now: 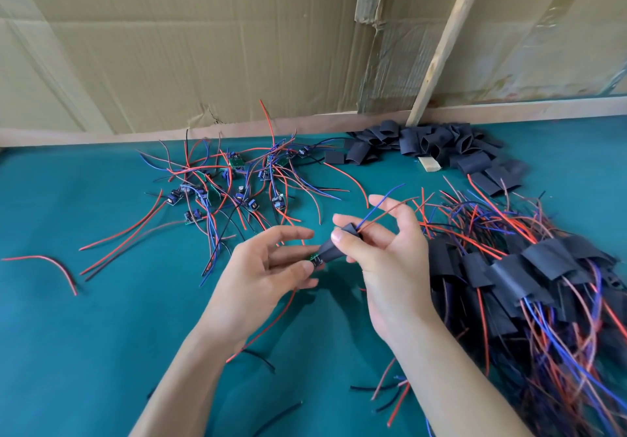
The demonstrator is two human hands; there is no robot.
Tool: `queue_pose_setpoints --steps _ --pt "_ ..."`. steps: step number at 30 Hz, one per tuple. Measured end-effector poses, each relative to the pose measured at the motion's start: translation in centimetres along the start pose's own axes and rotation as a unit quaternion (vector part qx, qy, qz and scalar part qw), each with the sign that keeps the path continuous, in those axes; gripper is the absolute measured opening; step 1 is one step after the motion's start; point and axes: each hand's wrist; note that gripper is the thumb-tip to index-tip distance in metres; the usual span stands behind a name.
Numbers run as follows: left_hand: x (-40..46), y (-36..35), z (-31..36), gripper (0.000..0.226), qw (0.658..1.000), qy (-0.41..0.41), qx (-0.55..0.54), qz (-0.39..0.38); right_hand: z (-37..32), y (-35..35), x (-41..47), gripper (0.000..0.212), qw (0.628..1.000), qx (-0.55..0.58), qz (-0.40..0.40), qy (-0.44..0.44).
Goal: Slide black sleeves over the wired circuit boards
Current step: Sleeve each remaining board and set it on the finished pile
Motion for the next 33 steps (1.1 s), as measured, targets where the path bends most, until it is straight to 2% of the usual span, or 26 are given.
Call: queue_pose_setpoints --steps 16,20,25,33 --pt "0.19 0.04 -0.47 0.049 0.998 0.003 -0.031 -0.046 0.4 -0.52 -0.69 0.055 0.995 -0.085 -0.045 0.034" --pt "0.1 0.23 -0.33 0.051 0.998 -0.001 -0.018 -0.063 0.09 -0.3 -0.47 0.053 0.999 -0.02 -0.039 -0.014" --pt "0.08 0.11 -0.31 0.033 0.999 -0.026 0.003 -0.029 -0.2 0.33 0.21 0.048 0.99 0.09 -0.022 -0.103" --pt "0.05 0.02 -0.13 0.005 0.998 -0.043 0.045 0.008 0.02 -0.33 -0.34 0.046 0.989 0.066 -0.056 -0.124"
Point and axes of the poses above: each hand's wrist, its own x-axis towards the middle knuckle, its own y-axis out of the back of the hand, z = x × y, and after that the axes turned 9 degrees about -x, right-handed
